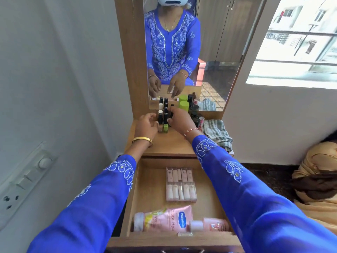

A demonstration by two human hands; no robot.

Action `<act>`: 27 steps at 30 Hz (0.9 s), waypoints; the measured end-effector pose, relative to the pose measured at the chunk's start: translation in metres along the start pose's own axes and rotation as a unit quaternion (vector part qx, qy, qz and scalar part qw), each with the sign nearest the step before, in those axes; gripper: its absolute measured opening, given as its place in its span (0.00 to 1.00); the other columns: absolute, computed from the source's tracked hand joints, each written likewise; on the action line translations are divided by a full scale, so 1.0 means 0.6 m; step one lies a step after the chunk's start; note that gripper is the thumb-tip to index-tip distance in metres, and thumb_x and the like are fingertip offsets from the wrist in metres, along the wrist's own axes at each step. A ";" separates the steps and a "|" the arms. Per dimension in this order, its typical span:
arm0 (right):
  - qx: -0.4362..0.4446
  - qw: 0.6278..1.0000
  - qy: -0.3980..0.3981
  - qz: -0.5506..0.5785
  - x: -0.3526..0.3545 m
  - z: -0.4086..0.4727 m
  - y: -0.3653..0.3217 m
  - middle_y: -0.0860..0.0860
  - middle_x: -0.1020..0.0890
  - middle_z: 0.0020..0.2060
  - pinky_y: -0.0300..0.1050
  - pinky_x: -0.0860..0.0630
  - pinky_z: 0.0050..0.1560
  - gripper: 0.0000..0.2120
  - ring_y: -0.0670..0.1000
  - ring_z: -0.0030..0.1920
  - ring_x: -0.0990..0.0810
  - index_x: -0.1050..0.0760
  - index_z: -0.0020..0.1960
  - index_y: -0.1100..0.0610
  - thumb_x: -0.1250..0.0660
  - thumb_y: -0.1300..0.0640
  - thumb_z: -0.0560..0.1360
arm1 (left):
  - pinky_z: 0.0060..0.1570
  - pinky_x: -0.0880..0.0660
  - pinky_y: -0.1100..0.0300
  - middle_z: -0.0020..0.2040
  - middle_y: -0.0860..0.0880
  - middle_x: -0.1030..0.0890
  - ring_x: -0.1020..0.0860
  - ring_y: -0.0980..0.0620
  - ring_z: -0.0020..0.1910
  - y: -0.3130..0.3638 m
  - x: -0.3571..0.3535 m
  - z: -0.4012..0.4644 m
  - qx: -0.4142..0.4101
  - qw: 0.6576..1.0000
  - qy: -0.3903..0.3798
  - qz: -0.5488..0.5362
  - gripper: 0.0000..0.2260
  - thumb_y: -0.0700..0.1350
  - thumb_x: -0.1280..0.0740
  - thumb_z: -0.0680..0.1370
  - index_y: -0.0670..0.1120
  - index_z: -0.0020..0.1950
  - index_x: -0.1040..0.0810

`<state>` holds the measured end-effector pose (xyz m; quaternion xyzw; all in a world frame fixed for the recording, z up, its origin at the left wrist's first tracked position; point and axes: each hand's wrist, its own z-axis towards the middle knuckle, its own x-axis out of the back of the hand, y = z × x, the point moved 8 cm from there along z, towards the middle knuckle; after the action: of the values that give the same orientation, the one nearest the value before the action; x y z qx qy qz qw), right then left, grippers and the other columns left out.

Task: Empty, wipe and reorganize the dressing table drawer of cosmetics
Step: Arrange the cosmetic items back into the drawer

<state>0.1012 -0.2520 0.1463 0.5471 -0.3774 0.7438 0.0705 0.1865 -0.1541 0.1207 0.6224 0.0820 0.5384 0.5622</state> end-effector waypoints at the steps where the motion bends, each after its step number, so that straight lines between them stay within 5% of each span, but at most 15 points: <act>1: 0.008 1.000 -0.005 -0.018 -0.003 0.007 -0.002 0.60 0.21 0.57 0.47 0.27 0.55 0.21 0.60 0.58 0.24 0.32 0.67 0.58 0.39 0.64 0.75 | 0.56 0.28 0.57 0.59 0.41 0.24 0.22 0.43 0.54 0.001 0.001 0.012 -0.006 1.000 0.001 0.017 0.15 0.37 0.36 0.75 0.42 0.61 0.26; 10: 0.044 0.996 -0.012 -0.074 -0.016 0.037 -0.008 0.61 0.20 0.54 0.49 0.27 0.52 0.16 0.61 0.55 0.22 0.26 0.61 0.62 0.42 0.68 0.75 | 0.59 0.28 0.55 0.60 0.41 0.22 0.24 0.42 0.59 0.015 -0.029 0.066 -0.048 0.993 -0.062 0.086 0.16 0.37 0.35 0.75 0.42 0.63 0.25; 17: 0.040 0.998 0.011 -0.037 -0.008 0.027 0.005 0.61 0.19 0.51 0.48 0.27 0.50 0.12 0.60 0.53 0.22 0.25 0.57 0.62 0.40 0.66 0.75 | 0.55 0.26 0.56 0.52 0.42 0.18 0.20 0.45 0.53 0.004 -0.033 0.067 -0.005 0.999 -0.036 0.027 0.14 0.36 0.30 0.71 0.42 0.56 0.21; 27: 0.044 0.998 0.040 -0.016 0.009 -0.032 0.000 0.55 0.17 0.48 0.49 0.23 0.49 0.10 0.57 0.50 0.21 0.23 0.56 0.56 0.37 0.58 0.76 | 0.49 0.26 0.61 0.47 0.45 0.17 0.21 0.51 0.45 0.014 0.012 0.004 -0.051 0.998 -0.033 0.005 0.10 0.39 0.28 0.70 0.44 0.51 0.18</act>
<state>0.0849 -0.2414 0.1487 0.5253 -0.3319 0.7801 0.0736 0.1869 -0.1534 0.1321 0.6109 0.0325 0.5240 0.5927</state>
